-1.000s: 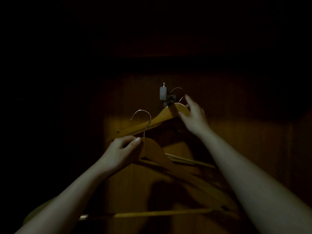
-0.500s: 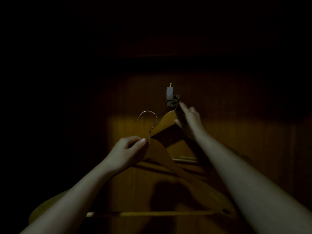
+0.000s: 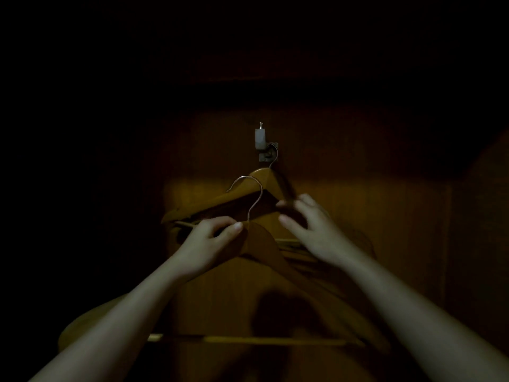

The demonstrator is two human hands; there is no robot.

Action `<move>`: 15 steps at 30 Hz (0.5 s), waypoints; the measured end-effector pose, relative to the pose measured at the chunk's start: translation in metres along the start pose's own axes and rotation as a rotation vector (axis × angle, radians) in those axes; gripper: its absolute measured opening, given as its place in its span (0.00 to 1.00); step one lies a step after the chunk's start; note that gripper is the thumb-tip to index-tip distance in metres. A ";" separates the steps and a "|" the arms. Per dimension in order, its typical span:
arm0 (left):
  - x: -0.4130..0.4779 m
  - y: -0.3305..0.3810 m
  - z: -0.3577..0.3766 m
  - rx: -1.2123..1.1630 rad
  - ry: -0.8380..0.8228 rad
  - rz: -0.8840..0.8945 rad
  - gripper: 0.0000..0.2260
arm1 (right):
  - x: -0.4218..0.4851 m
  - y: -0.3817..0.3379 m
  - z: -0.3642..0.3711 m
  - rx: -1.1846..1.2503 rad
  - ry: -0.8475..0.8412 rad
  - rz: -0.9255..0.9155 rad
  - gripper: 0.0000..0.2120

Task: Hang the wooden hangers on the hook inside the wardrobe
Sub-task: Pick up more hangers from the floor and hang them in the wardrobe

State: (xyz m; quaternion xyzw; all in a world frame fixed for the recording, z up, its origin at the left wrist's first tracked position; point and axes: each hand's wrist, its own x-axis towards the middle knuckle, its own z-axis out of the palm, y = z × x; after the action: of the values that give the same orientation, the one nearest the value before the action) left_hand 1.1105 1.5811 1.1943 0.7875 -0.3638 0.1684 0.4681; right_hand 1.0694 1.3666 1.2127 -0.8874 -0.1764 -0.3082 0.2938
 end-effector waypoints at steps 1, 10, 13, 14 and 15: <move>0.001 0.001 0.004 -0.001 -0.018 0.003 0.10 | -0.011 -0.001 0.002 -0.012 -0.062 -0.004 0.21; 0.016 0.021 0.033 -0.168 -0.149 0.033 0.12 | -0.045 0.011 0.022 -0.180 0.050 -0.076 0.37; 0.020 0.025 0.041 -0.164 -0.146 0.051 0.12 | -0.045 0.018 0.016 -0.127 0.094 -0.108 0.34; 0.021 0.026 0.042 -0.147 -0.121 0.059 0.11 | -0.045 0.019 0.014 -0.110 0.095 -0.110 0.34; 0.022 0.026 0.043 -0.134 -0.100 0.061 0.11 | -0.043 0.021 0.011 -0.110 0.100 -0.114 0.34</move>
State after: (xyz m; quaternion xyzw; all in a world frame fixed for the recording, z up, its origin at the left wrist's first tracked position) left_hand 1.1032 1.5269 1.2018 0.7505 -0.4210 0.1183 0.4955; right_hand 1.0523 1.3517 1.1689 -0.8742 -0.1945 -0.3777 0.2350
